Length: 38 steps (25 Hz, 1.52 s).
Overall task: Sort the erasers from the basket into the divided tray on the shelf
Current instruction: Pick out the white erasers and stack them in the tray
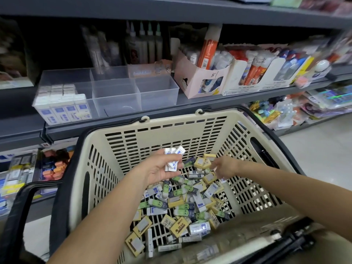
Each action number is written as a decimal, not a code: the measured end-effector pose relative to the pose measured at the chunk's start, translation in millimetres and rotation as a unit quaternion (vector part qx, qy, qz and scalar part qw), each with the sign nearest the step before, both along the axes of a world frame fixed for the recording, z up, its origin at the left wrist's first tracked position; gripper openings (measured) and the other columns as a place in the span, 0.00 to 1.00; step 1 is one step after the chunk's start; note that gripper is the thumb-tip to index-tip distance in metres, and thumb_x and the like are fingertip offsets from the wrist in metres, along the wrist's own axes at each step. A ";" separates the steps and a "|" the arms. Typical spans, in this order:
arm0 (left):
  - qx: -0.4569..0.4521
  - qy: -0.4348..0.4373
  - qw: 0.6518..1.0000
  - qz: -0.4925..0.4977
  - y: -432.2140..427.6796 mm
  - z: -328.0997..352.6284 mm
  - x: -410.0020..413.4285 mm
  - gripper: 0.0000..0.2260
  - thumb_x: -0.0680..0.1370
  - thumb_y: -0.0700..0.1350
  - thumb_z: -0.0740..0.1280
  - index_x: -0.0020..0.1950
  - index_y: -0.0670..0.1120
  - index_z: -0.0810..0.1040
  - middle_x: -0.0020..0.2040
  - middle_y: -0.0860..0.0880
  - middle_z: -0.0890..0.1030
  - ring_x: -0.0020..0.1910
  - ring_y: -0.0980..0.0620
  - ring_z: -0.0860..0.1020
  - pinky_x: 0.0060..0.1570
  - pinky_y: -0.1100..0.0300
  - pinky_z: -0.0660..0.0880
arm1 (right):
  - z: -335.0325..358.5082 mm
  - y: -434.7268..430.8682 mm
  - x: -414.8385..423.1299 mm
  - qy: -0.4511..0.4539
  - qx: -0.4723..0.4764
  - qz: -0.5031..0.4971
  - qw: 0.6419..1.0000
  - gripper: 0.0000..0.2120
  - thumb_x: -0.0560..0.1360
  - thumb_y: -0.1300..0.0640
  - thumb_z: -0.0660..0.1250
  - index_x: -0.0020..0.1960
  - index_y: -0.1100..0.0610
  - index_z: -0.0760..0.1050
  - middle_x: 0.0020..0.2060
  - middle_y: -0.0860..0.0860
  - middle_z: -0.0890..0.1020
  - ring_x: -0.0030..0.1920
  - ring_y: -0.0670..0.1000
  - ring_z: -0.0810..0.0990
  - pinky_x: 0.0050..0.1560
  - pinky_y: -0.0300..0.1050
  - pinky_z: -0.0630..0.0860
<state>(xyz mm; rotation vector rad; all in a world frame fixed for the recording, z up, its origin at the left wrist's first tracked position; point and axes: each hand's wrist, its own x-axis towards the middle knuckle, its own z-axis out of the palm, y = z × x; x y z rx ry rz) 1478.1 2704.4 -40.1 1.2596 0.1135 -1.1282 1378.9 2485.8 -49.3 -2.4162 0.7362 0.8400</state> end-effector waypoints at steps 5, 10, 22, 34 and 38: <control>0.009 -0.015 1.000 -0.006 -0.8 1.8 -0.4 0.10 0.72 0.35 0.71 0.50 0.43 0.74 0.37 0.45 0.83 0.32 0.52 0.82 0.31 0.57 0.81 | -38.3 -7.5 -3.4 0.046 -0.193 0.163 0.967 0.19 0.77 0.65 0.60 0.67 0.60 0.66 0.61 0.57 0.73 0.56 0.55 0.77 0.51 0.44 0.74; 0.012 -0.017 1.000 -0.005 -0.4 1.4 1.6 0.10 0.72 0.35 0.70 0.50 0.44 0.74 0.41 0.45 0.82 0.33 0.53 0.82 0.33 0.56 0.81 | -52.1 -4.8 -5.2 0.096 -0.302 0.274 0.908 0.32 0.73 0.63 0.66 0.72 0.62 0.54 0.66 0.58 0.64 0.58 0.57 0.76 0.45 0.47 0.73; 0.043 -0.027 0.998 -0.029 1.3 -3.1 0.1 0.16 0.72 0.34 0.70 0.58 0.42 0.72 0.39 0.45 0.81 0.35 0.53 0.80 0.30 0.58 0.79 | -30.2 -14.7 -1.4 0.040 -0.202 0.259 0.944 0.18 0.74 0.60 0.62 0.64 0.57 0.67 0.57 0.55 0.76 0.54 0.53 0.77 0.50 0.45 0.76; 0.042 -0.025 0.999 -0.021 1.5 -4.6 1.6 0.13 0.71 0.34 0.71 0.53 0.43 0.73 0.44 0.44 0.80 0.34 0.53 0.80 0.30 0.60 0.78 | -22.5 -15.9 -4.1 0.063 -0.111 0.189 0.974 0.13 0.72 0.57 0.70 0.55 0.58 0.77 0.50 0.51 0.81 0.49 0.49 0.80 0.50 0.41 0.77; 0.029 -0.019 0.999 -0.039 -6.4 -1.6 -6.0 0.11 0.71 0.33 0.71 0.50 0.42 0.75 0.40 0.45 0.80 0.36 0.53 0.80 0.31 0.58 0.80 | 17.0 -3.3 -25.9 0.011 0.096 0.105 0.990 0.18 0.71 0.54 0.71 0.60 0.54 0.74 0.50 0.51 0.82 0.48 0.47 0.81 0.50 0.39 0.77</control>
